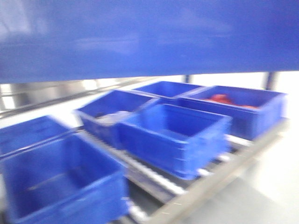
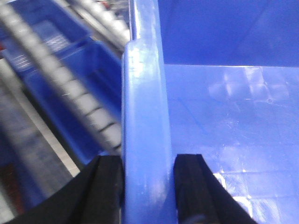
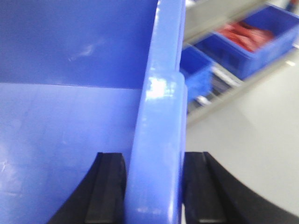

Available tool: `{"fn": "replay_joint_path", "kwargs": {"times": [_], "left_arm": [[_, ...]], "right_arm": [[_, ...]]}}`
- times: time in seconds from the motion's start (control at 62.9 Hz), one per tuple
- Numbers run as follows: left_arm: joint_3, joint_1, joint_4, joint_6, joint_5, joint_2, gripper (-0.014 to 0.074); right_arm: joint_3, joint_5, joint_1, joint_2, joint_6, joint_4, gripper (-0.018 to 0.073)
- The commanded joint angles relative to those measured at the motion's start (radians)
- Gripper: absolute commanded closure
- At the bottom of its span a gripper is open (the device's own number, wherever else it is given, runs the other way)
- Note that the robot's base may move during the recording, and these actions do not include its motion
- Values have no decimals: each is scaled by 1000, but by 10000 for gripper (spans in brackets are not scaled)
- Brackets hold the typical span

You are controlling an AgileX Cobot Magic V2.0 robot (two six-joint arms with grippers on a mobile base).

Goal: Move blue bin to conveyor side
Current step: 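Hold the blue bin with both grippers while driving away from the rack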

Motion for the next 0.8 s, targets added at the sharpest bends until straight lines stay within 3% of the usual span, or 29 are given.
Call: {"fn": "replay_joint_path", "kwargs": {"times": [0.0,0.779], "left_arm": [[-15,-6,4,1,-95,-11,615],[-15,-6,8,1,-95,-11,615]], "right_arm": [[-17,-104,0,-26,-28,-8,640],[-17,-104,0,-26,-28,-8,640]]}}
